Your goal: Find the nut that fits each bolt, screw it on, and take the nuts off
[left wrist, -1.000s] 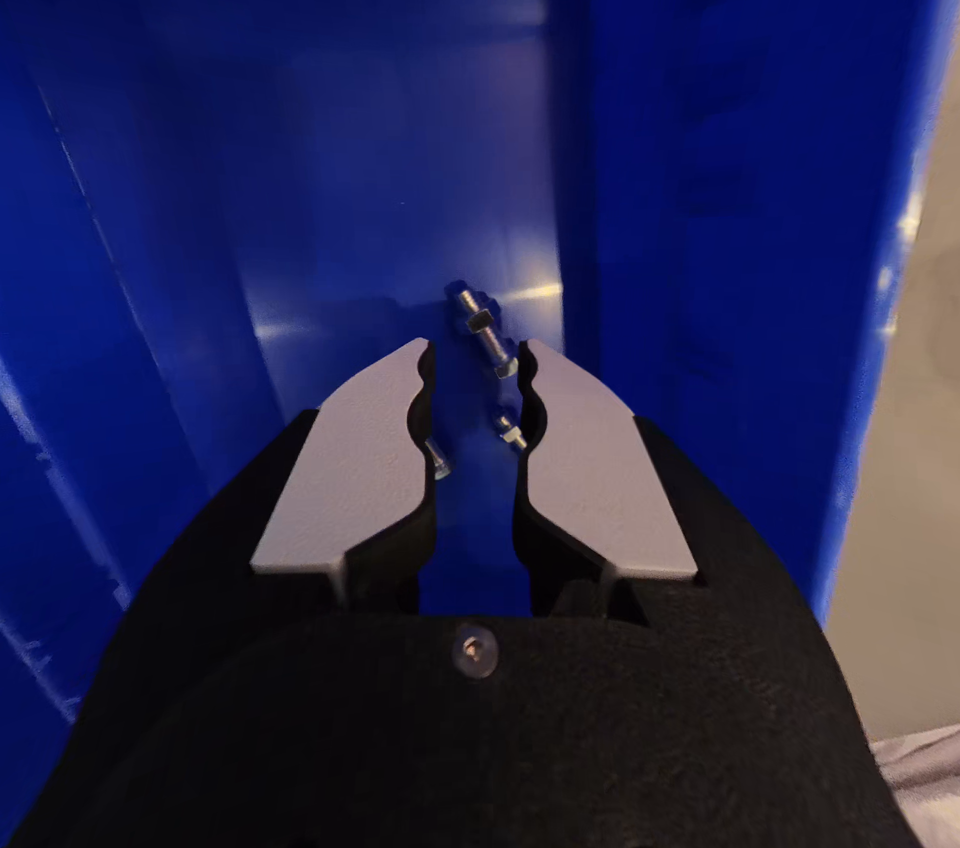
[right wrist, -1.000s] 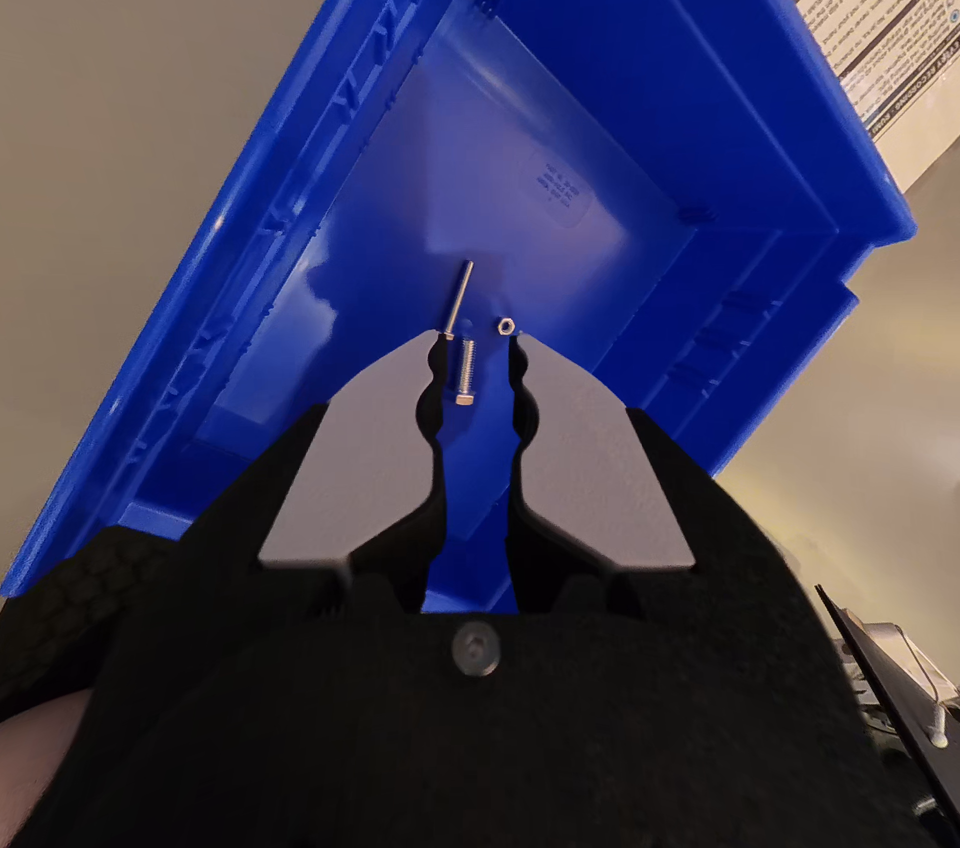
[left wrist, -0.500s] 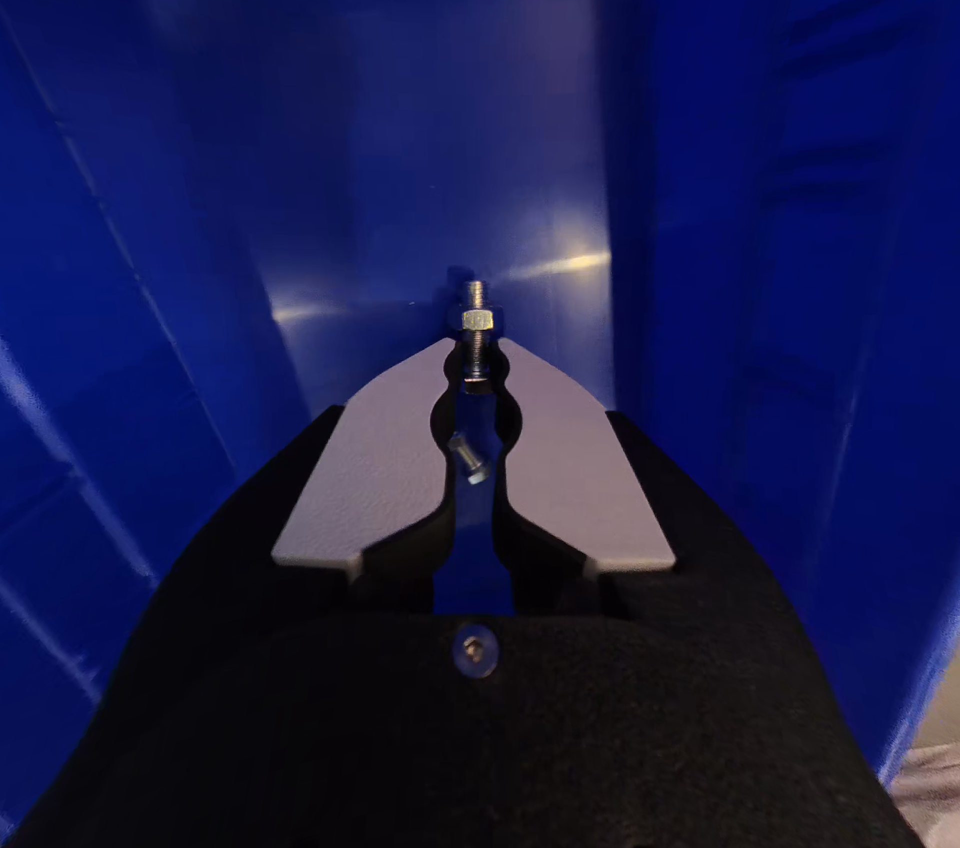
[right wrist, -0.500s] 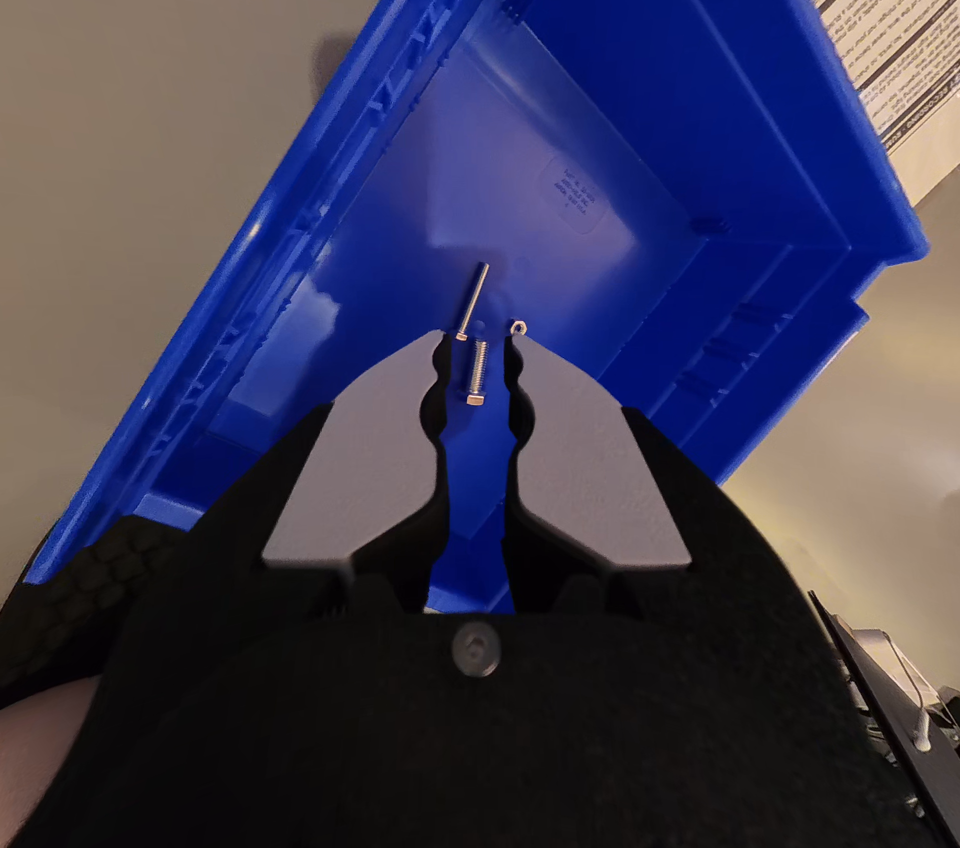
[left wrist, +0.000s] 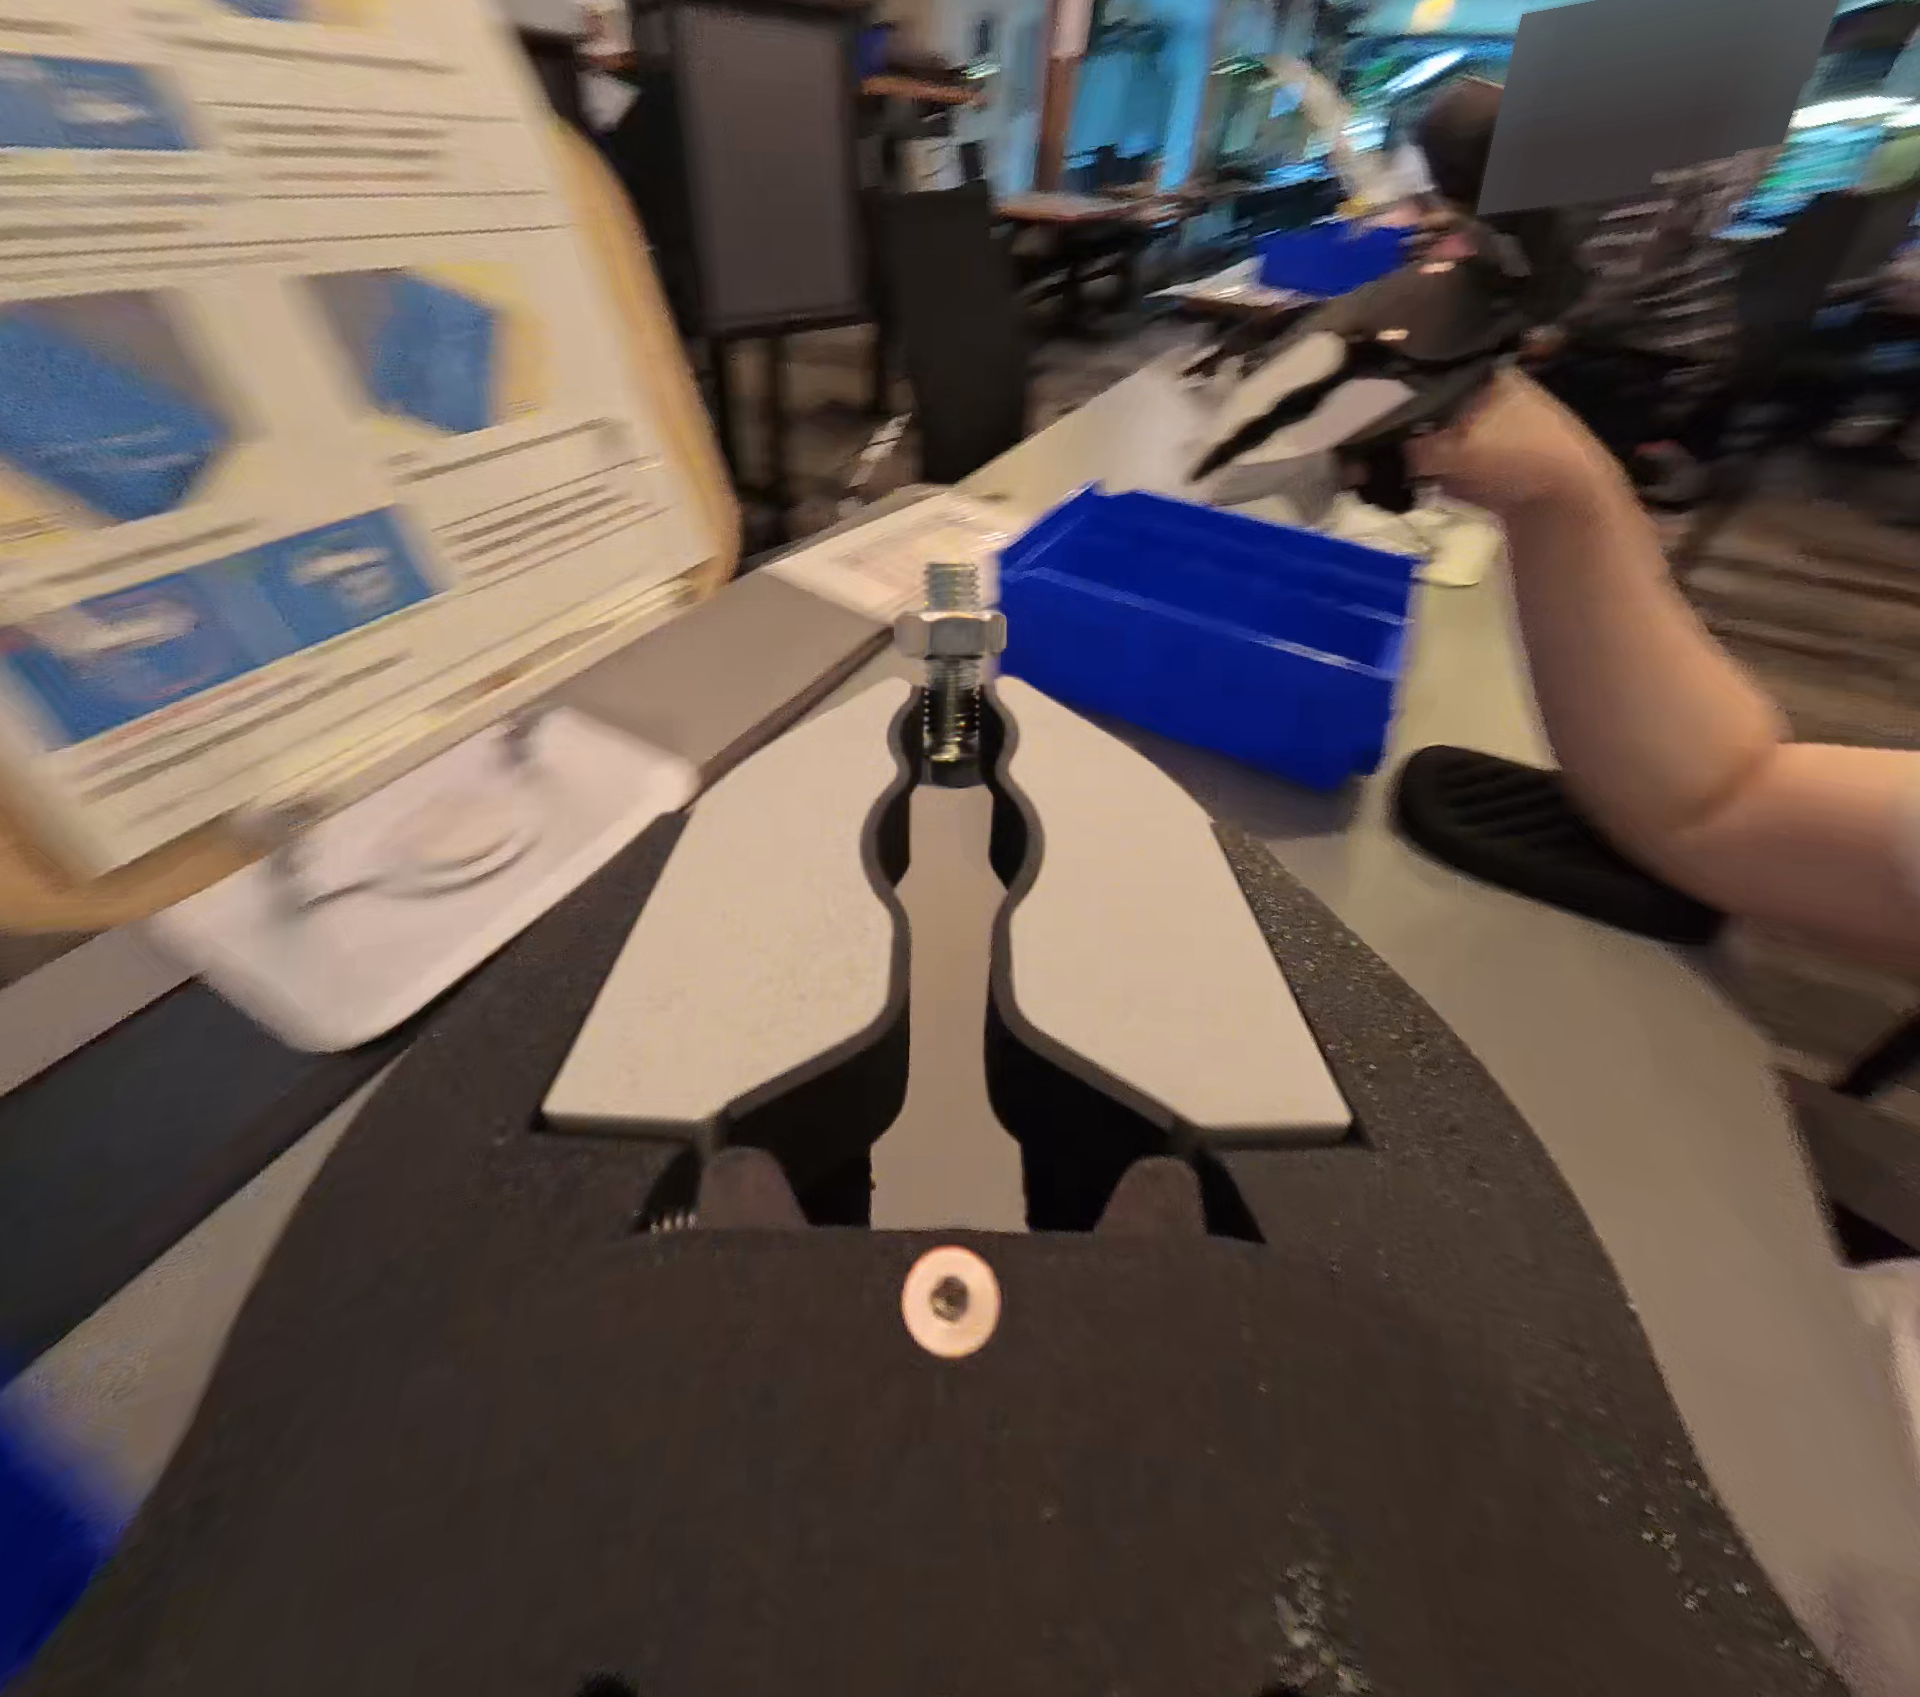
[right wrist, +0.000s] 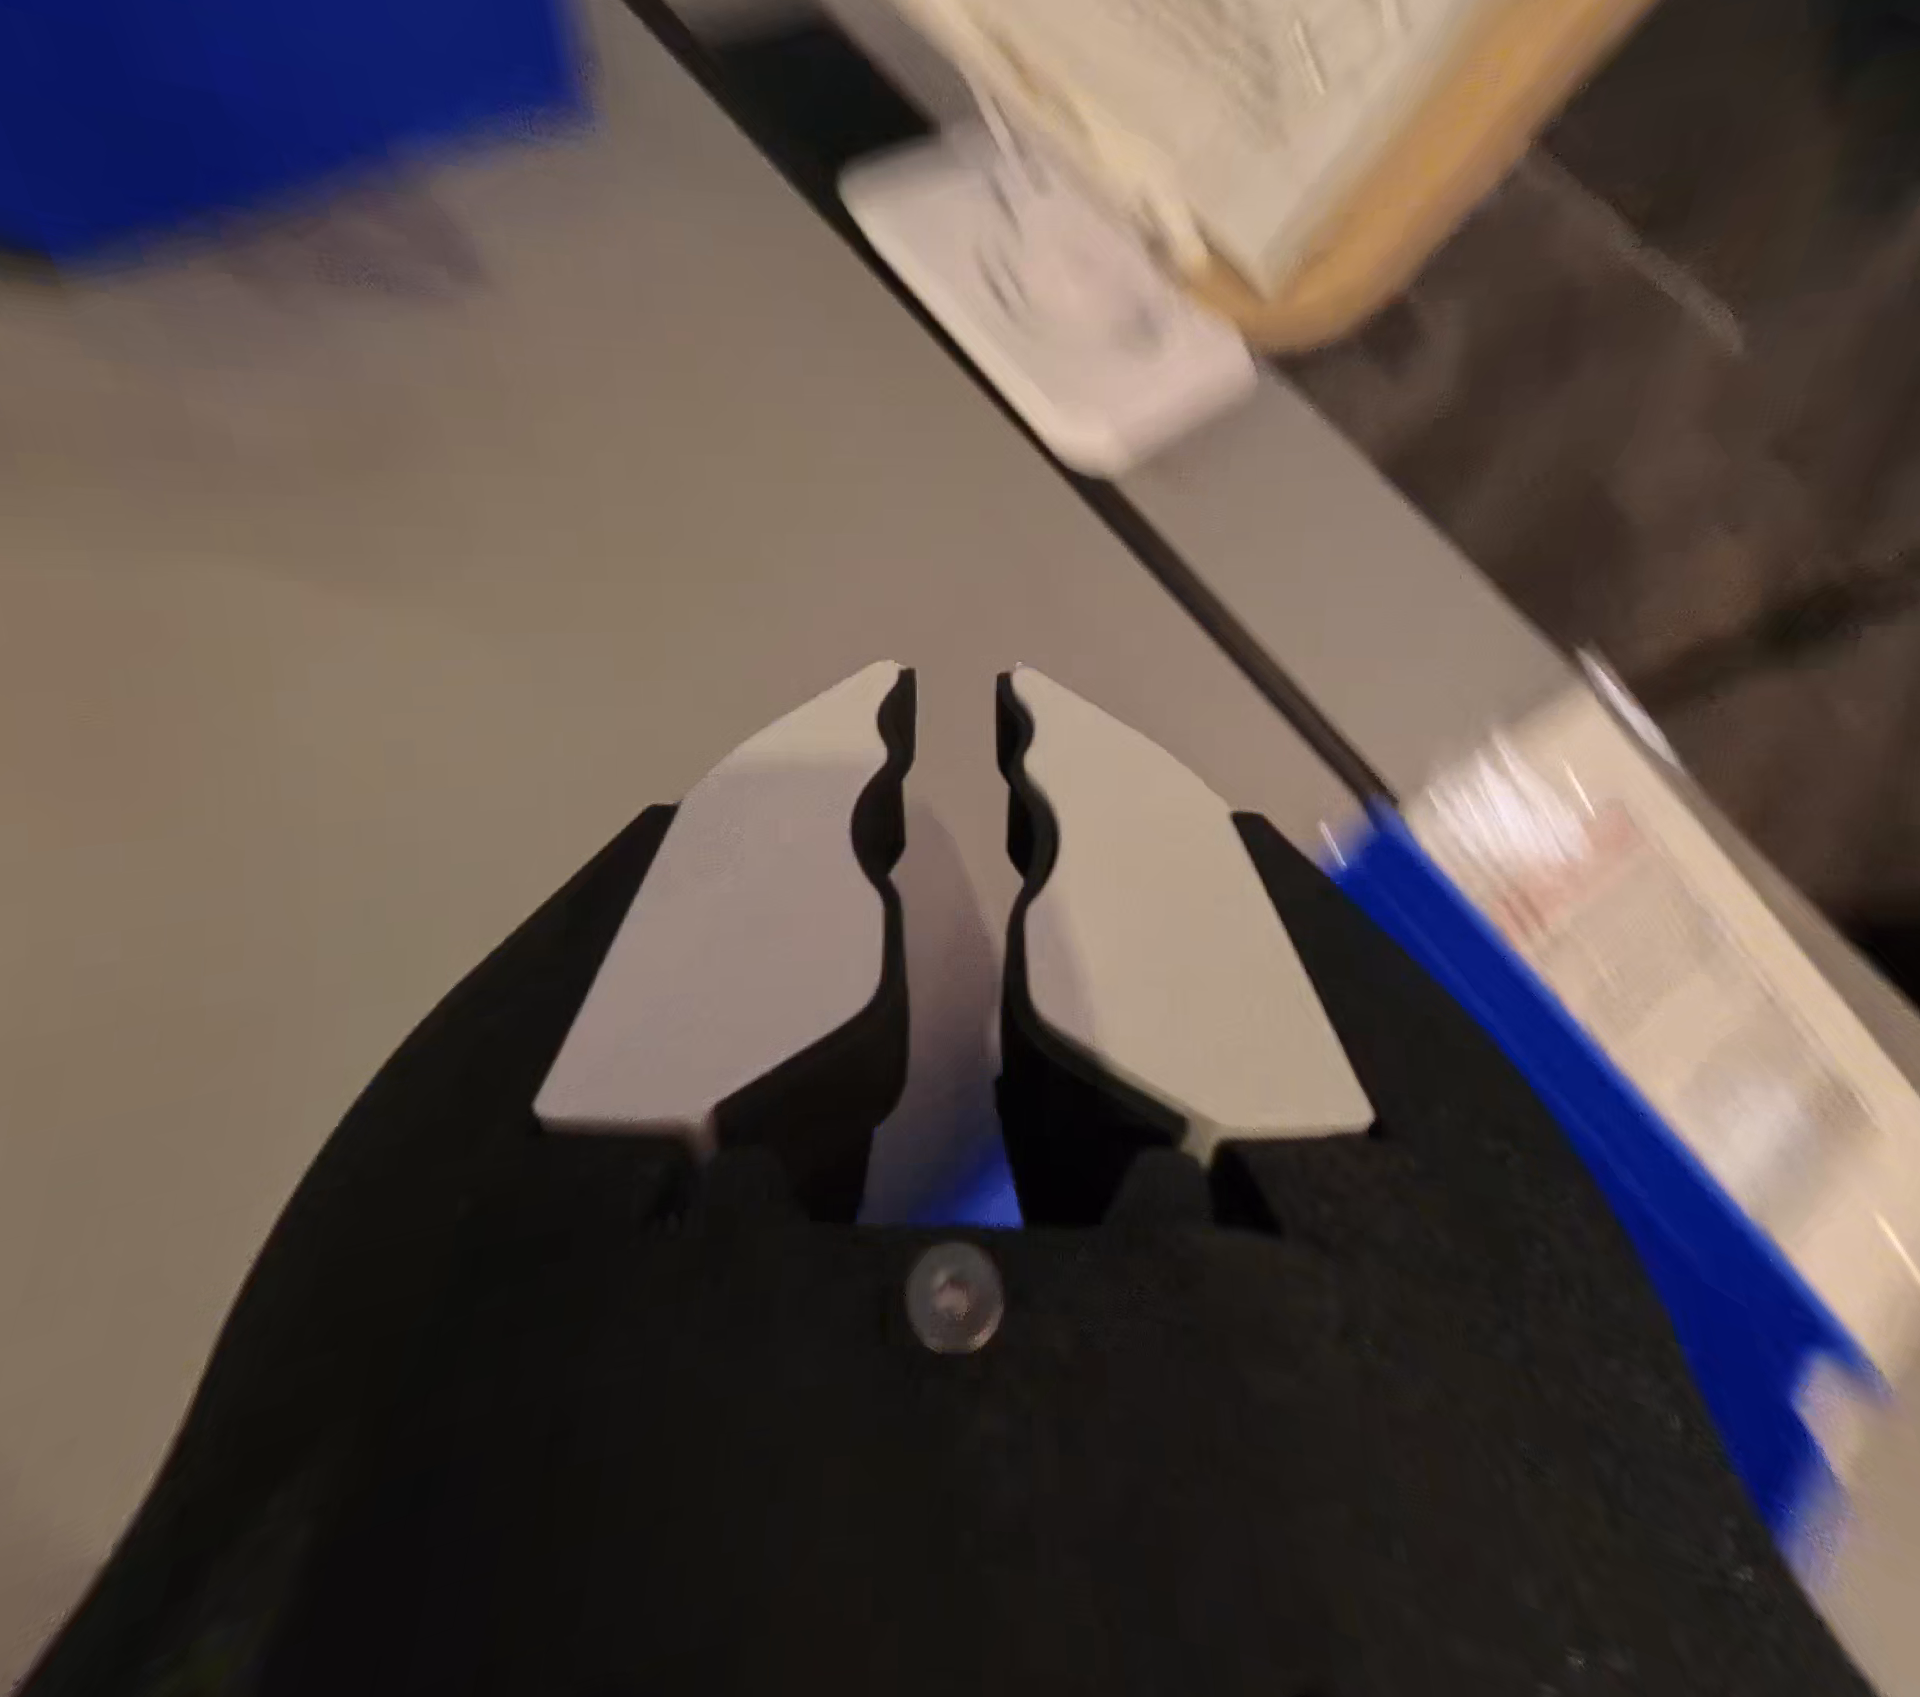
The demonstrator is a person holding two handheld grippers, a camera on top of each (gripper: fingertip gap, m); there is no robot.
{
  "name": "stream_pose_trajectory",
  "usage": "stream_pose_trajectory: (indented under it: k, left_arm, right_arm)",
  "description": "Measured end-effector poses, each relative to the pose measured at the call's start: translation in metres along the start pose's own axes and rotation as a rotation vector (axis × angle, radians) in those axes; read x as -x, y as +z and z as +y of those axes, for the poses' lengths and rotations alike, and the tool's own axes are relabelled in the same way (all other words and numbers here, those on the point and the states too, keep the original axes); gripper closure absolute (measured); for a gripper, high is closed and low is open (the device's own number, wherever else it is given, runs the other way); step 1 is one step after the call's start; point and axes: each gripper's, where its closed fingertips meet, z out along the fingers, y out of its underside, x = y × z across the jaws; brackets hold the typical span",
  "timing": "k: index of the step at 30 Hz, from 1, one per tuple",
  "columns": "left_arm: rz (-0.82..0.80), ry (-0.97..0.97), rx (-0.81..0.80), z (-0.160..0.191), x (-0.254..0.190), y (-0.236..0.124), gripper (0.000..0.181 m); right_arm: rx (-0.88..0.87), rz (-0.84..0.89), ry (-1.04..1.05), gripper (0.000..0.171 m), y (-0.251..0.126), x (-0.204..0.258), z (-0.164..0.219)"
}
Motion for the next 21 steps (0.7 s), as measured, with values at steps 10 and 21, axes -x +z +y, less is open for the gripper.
stream_pose_trajectory:
  k: [10,21]
  left_arm:
    - [0.351,-0.071,-0.001,0.028,-0.106,0.076,0.173]
    - [0.350,0.007,0.031,0.033,-0.121,0.079,0.173]
  right_arm:
    - [-0.604,-0.477,-0.070,0.155,0.000,0.141,-0.099]
    - [-0.662,-0.743,0.148,0.159,0.006,0.154,-0.101]
